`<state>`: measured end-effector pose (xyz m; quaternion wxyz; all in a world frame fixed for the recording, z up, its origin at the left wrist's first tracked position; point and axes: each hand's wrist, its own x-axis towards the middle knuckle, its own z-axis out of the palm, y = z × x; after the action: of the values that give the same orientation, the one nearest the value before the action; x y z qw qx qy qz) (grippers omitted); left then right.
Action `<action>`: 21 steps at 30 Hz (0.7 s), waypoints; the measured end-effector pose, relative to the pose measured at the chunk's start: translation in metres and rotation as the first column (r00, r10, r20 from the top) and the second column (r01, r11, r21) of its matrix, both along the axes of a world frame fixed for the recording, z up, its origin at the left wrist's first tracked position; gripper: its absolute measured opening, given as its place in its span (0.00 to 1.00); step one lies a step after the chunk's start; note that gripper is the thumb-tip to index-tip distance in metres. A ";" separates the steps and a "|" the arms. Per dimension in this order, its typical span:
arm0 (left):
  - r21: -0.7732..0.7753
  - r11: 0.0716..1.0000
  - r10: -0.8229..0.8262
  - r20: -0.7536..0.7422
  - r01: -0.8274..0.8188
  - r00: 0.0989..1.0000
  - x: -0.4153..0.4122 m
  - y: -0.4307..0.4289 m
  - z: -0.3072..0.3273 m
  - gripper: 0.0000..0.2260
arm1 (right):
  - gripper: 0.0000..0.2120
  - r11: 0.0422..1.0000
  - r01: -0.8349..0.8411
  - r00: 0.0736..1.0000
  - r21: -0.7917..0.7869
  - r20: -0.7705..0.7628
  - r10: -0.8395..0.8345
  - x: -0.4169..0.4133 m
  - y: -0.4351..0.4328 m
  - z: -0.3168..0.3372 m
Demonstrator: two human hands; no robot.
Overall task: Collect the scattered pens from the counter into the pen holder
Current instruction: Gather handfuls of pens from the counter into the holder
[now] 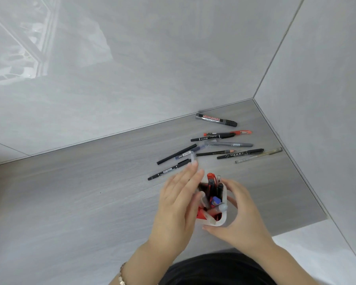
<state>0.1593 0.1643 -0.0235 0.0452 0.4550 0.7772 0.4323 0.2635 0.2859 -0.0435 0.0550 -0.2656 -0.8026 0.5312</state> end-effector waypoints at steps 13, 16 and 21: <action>-0.262 0.940 -0.188 0.144 0.221 0.972 -0.028 -0.017 0.007 0.31 | 0.36 0.995 -0.104 0.990 0.011 -0.097 0.104 -0.033 -0.003 0.004; -0.163 0.949 -0.239 0.189 0.270 0.952 -0.040 -0.030 0.009 0.42 | 0.37 0.992 -0.123 0.987 -0.033 -0.112 0.119 -0.046 -0.005 0.005; -0.230 0.967 -0.063 0.188 0.106 0.980 -0.058 -0.045 0.003 0.49 | 0.38 0.955 -0.293 0.952 0.050 -0.074 0.296 -0.070 -0.008 0.006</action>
<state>0.1011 0.1194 -0.0201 0.1880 0.4383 0.7961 0.3725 0.1937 0.2779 -0.0370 0.0126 -0.1202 -0.8404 0.5283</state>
